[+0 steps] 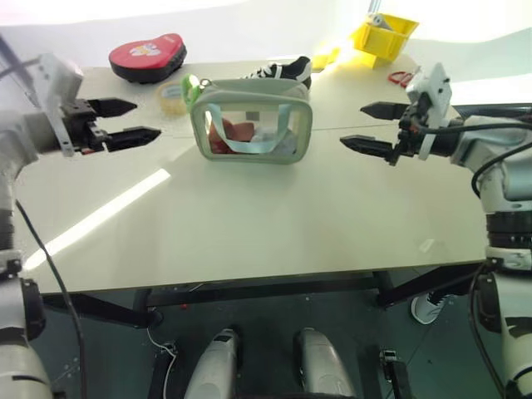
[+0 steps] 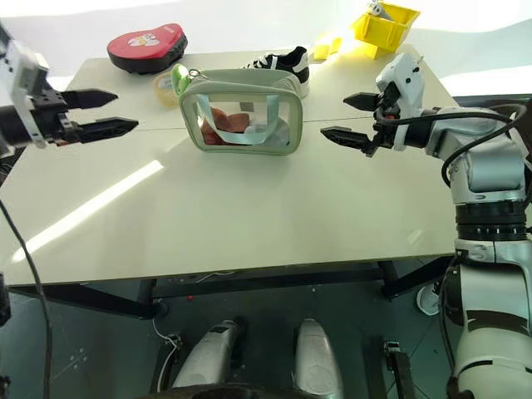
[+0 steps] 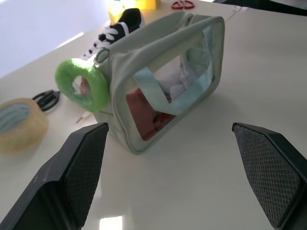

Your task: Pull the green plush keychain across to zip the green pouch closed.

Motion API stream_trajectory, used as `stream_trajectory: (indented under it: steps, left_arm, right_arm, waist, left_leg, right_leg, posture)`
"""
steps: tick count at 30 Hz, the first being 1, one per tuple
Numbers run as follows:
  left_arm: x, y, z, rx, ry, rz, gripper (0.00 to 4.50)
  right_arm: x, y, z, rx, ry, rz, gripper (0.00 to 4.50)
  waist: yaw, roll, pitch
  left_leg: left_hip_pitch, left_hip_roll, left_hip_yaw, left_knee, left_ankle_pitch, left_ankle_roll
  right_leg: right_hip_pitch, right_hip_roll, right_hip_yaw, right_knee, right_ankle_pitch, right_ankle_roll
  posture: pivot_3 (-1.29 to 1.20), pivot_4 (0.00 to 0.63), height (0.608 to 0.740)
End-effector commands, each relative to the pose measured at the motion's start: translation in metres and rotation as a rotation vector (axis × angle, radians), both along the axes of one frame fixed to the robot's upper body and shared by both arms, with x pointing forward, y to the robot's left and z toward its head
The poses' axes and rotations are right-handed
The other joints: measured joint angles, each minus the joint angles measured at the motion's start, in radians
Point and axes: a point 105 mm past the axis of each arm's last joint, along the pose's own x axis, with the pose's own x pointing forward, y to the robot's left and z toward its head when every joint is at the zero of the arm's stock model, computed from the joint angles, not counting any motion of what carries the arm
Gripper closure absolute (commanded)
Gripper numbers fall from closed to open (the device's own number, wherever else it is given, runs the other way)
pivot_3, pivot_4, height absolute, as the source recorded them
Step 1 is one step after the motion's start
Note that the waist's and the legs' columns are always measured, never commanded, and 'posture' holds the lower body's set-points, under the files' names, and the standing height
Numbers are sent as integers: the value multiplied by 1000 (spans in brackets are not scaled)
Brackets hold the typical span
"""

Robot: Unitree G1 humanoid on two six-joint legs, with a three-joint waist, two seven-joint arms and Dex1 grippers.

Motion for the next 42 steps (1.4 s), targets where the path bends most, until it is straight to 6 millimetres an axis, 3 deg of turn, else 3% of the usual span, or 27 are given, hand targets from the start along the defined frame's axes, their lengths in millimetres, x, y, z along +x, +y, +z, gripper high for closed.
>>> stream_trajectory:
  steps: [1, 6, 11, 16, 25, 29, 31, 36, 42]
  left_arm:
    - [-4, 6, 21, 20, -71, 18, 87]
    - [-21, 6, 31, -14, -45, -21, 87]
    - [-37, 5, 27, 42, 11, -73, 87]
    - [-33, 3, 17, 55, 31, -75, 87]
    - [-29, 0, 15, 44, -3, -61, 87]
    - [-22, -2, 24, 21, -63, -32, 87]
    - [-17, -6, 26, -1, -89, -22, 87]
    - [-12, -37, 16, 26, -145, -60, 87]
    - [-22, -84, 4, -13, -131, -206, 87]
  right_arm:
    - [-11, 10, 26, -9, -73, 59, 0]
    - [-23, 9, 33, -6, -66, 88, 0]
    - [-37, 8, 43, 1, -41, 149, 0]
    - [-34, 6, 41, 8, -23, 145, 0]
    - [-29, 4, 35, -9, -32, 117, 0]
    - [-9, 8, 39, -6, -111, 30, 0]
    - [0, 14, 38, 5, -131, -2, 0]
    - [19, 57, 32, -3, -121, 42, 0]
    - [50, 90, 33, -35, -141, 56, 0]
  waist:
    - [2, 0, 0]
    - [4, 0, 0]
    - [4, 0, 0]
    - [4, 0, 0]
    - [3, 0, 0]
    - [3, 0, 0]
    - [4, 0, 0]
    - [1, 0, 0]
    - [3, 0, 0]
  left_leg:
    - [0, 0, 0, 0, 0, 0]
    - [-4, 0, 0, 0, 0, 0]
    - [-7, 0, 0, 0, 0, 0]
    - [-7, 0, 0, 1, 0, 0]
    - [-8, 0, 0, 2, 0, 0]
    - [-8, 0, 1, 2, 0, 0]
    - [-8, 0, 1, 2, 0, 0]
    - [-8, 0, 1, 2, 1, 0]
    - [-8, -1, 0, 3, 1, 0]
  right_leg:
    - [0, 0, 0, 0, 0, 0]
    - [-3, 0, 0, 0, 0, 0]
    - [-6, -1, 0, 0, 0, 0]
    - [-6, 0, 0, 0, 0, 0]
    - [-7, -1, 0, 0, 0, 0]
    - [-7, -1, 0, 1, 0, 0]
    - [-7, -1, 0, 1, 0, 0]
    - [-8, -1, 0, 2, 1, 0]
    - [-7, 0, 0, 2, 1, 0]
  posture:
    - [0, 150, 740]
    - [0, 150, 740]
    - [0, 150, 740]
    - [0, 150, 740]
    - [0, 150, 740]
    - [0, 150, 740]
    - [0, 150, 740]
    - [0, 150, 740]
    - [0, 150, 740]
